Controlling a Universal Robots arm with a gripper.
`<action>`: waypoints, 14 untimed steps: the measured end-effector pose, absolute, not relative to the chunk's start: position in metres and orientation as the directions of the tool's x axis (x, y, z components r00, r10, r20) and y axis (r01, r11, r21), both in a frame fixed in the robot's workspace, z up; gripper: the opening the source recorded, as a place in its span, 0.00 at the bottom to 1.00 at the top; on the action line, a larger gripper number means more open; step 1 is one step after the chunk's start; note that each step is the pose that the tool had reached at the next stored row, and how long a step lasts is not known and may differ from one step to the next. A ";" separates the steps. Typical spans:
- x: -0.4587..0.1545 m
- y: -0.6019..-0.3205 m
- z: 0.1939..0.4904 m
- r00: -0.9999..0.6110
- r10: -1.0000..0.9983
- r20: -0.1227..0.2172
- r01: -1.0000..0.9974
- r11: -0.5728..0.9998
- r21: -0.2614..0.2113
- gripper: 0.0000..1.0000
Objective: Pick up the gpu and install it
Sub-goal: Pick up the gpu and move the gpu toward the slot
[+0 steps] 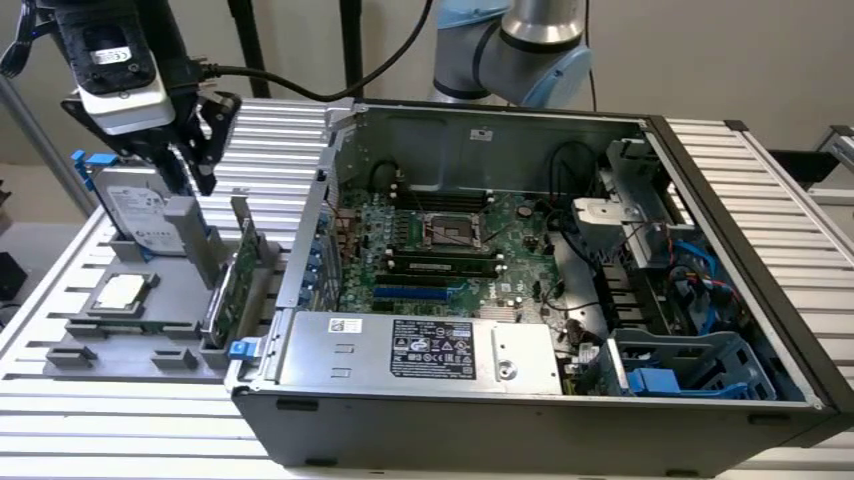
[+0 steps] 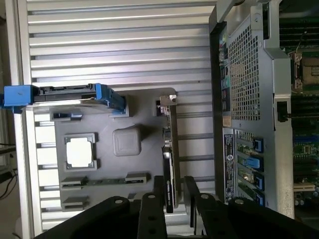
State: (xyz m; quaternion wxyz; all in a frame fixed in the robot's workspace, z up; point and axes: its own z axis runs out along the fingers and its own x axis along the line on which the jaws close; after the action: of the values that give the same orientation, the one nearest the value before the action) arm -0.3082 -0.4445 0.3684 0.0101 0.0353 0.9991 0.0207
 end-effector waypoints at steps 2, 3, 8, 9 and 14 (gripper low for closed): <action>-0.308 -0.445 0.368 -0.997 0.071 -0.019 0.070 0.997 0.042 1.00; -0.308 -0.445 0.368 -0.997 0.071 -0.019 0.070 0.997 0.042 1.00; -0.308 -0.445 0.354 -0.997 0.071 -0.019 0.070 0.997 0.042 1.00; -0.308 -0.445 0.352 -0.997 0.071 -0.019 0.070 0.997 0.042 1.00; -0.308 -0.445 0.341 -0.997 0.071 -0.019 0.070 0.997 0.042 1.00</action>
State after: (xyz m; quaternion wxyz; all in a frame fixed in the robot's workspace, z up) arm -0.3082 -0.4445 0.3413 0.0102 0.0353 0.9991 0.0204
